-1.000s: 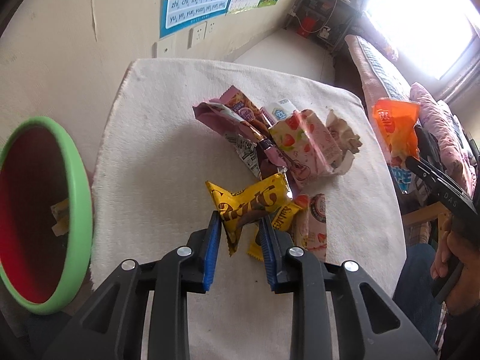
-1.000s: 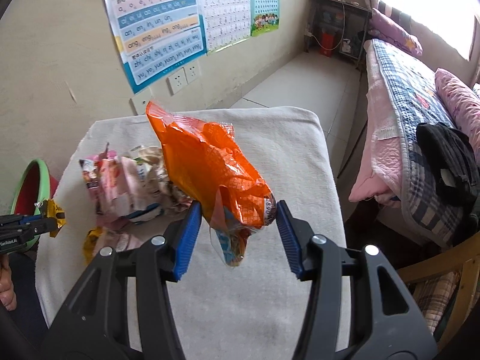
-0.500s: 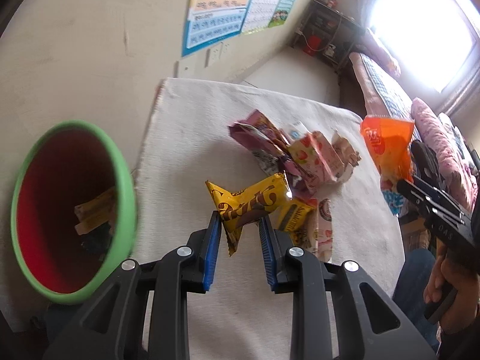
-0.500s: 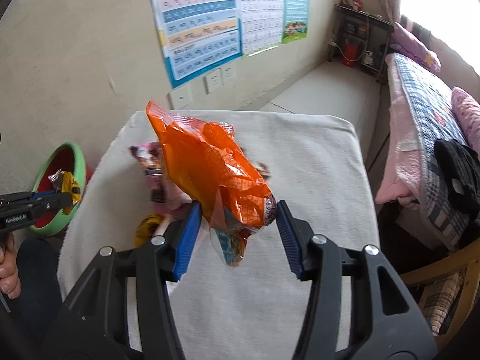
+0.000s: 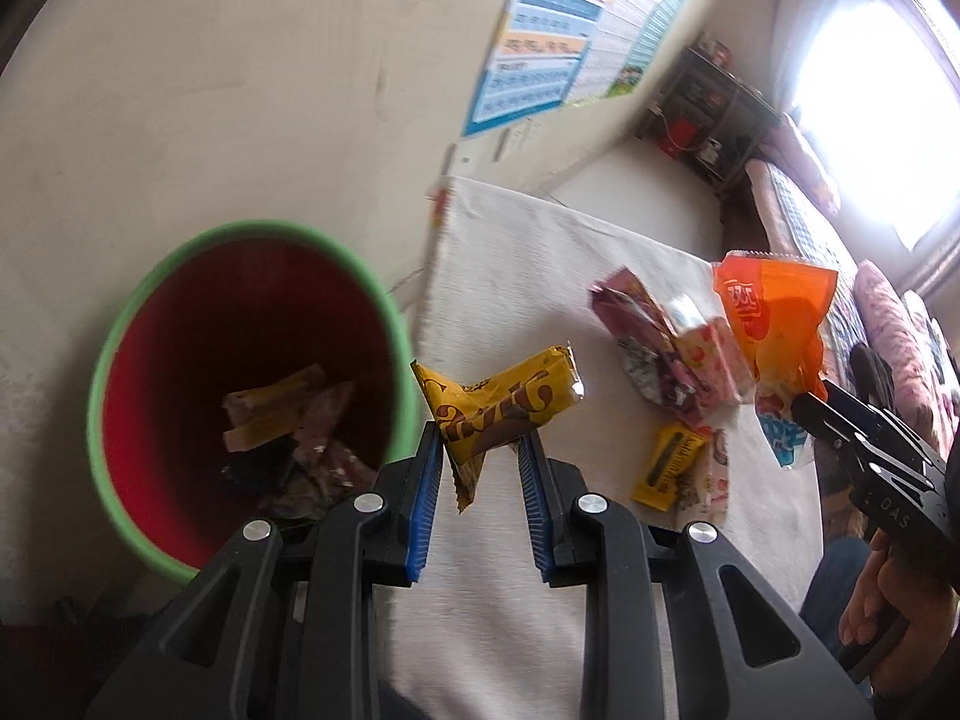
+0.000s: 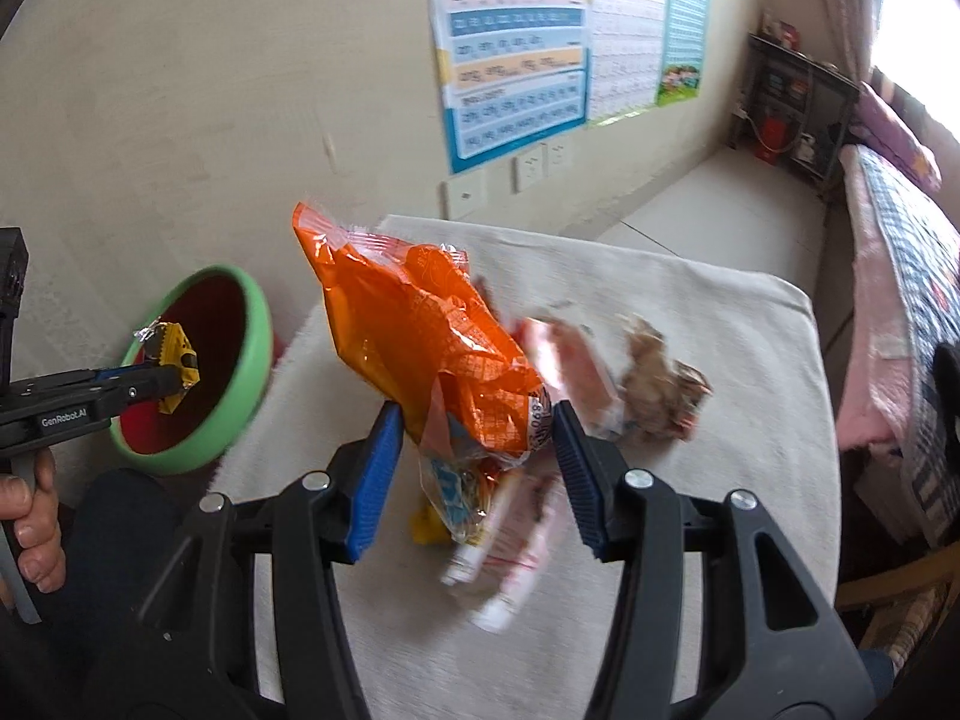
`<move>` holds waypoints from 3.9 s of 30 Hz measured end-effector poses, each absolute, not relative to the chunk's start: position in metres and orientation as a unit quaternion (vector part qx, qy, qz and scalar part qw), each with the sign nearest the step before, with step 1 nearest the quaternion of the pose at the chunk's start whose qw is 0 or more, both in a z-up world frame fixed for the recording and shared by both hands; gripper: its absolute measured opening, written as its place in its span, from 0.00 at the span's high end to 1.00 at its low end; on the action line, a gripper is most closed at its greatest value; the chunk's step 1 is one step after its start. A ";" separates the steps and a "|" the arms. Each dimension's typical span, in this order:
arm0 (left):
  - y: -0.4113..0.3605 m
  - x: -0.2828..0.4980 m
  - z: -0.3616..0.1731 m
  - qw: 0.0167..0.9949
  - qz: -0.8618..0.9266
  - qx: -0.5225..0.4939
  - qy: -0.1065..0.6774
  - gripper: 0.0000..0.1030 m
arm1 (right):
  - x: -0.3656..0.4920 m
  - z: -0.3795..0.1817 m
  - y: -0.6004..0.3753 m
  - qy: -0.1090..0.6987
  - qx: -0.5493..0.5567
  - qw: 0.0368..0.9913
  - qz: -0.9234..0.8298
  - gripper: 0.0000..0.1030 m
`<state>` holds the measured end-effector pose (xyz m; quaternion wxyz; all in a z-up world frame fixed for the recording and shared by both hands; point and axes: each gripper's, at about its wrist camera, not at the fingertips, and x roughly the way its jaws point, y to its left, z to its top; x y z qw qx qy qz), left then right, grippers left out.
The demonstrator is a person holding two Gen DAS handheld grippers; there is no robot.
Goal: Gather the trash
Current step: 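Carry both items over the red bin and open both grippers, then move both grippers back over the wrapper pile on the table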
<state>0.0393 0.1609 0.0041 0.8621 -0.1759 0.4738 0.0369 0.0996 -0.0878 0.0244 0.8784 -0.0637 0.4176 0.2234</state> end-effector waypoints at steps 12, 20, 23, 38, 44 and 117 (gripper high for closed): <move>0.237 0.009 0.007 0.860 0.097 -0.202 0.458 0.77 | 0.088 0.028 0.010 0.412 -0.086 0.856 0.300 0.52; 0.272 -0.002 0.007 0.857 0.119 -0.217 0.452 0.76 | 0.078 0.031 0.075 0.406 -0.099 0.838 0.351 0.51; 0.282 -0.007 0.004 0.855 0.121 -0.222 0.452 0.76 | 0.079 0.027 0.092 0.409 -0.102 0.832 0.361 0.51; 0.306 -0.019 -0.022 0.844 0.123 -0.259 0.452 0.74 | 0.081 -0.006 0.134 0.441 -0.123 0.806 0.375 0.50; 0.311 -0.019 -0.021 0.845 0.125 -0.261 0.450 0.72 | 0.088 -0.008 0.144 0.444 -0.126 0.801 0.382 0.47; 0.075 0.139 -0.021 0.836 -0.032 -0.214 0.504 0.08 | 0.174 -0.021 -0.189 0.456 -0.013 0.878 0.142 0.05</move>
